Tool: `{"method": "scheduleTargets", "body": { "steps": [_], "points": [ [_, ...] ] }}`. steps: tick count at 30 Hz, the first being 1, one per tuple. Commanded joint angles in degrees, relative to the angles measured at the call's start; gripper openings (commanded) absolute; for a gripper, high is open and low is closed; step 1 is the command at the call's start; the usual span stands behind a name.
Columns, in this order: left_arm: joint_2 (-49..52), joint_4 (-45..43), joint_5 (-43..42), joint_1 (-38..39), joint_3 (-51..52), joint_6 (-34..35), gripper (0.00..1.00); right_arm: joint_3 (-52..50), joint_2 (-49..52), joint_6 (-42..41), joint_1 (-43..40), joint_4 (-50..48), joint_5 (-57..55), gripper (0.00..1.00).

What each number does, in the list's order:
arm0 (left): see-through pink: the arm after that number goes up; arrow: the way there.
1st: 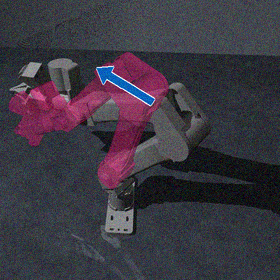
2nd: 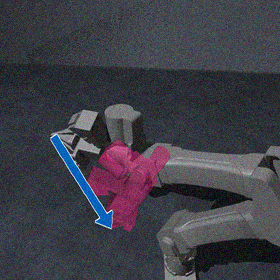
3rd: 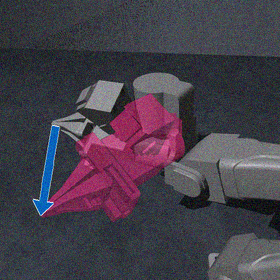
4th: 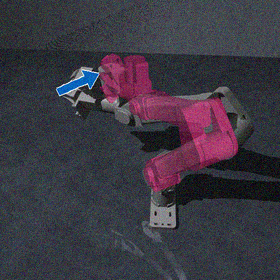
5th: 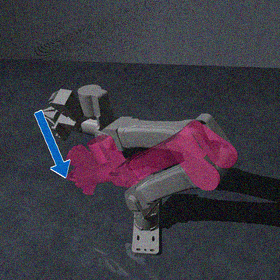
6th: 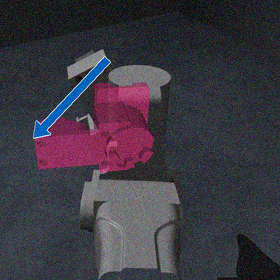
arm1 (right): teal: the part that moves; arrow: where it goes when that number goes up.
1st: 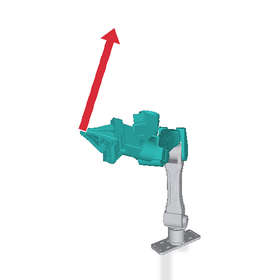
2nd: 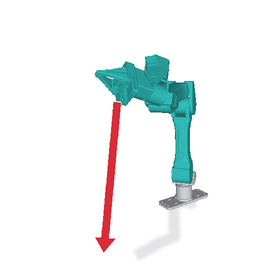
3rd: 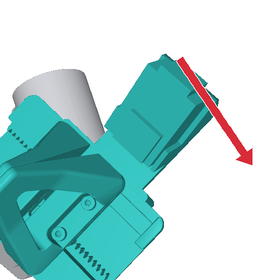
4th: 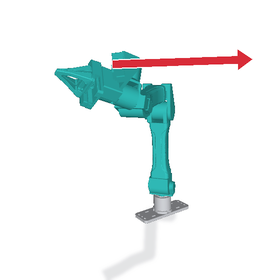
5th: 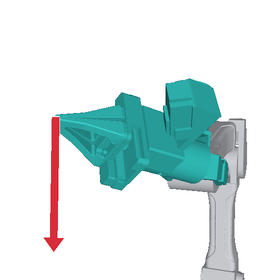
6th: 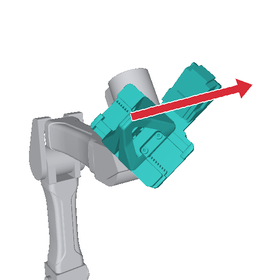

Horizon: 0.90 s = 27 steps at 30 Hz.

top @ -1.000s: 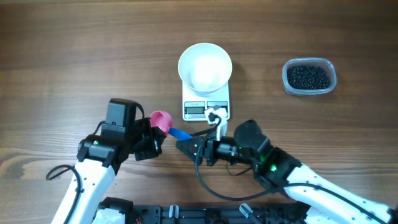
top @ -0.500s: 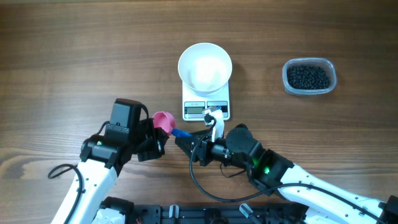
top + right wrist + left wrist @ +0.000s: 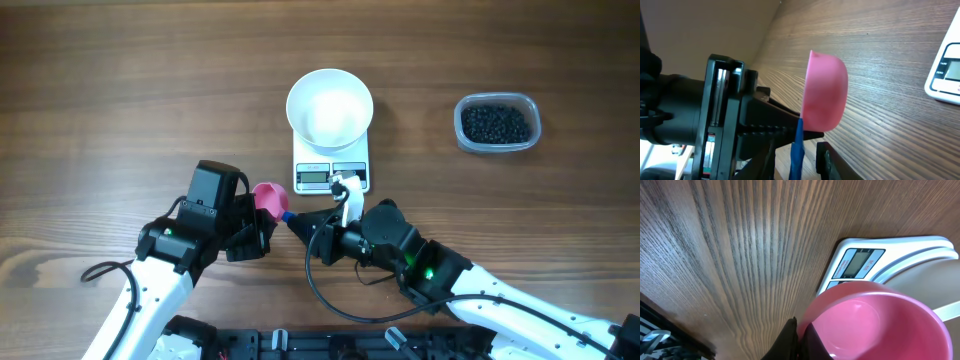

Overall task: Scoop item into bowl and weigh 150g on scale
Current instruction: 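Grasp the blue handle with the right gripper beside the left gripper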

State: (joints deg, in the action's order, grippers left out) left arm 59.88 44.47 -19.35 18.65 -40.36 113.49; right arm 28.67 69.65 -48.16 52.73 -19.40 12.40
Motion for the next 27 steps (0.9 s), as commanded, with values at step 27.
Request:
{"method": "scheduleTargets", "body": {
  "steps": [27],
  "points": [
    [-0.6,-0.4,1.0,1.1,-0.2,-0.7,0.04,1.1,0.3,-1.5,0.2,0.0,1.8,0.15]
  ]
}}
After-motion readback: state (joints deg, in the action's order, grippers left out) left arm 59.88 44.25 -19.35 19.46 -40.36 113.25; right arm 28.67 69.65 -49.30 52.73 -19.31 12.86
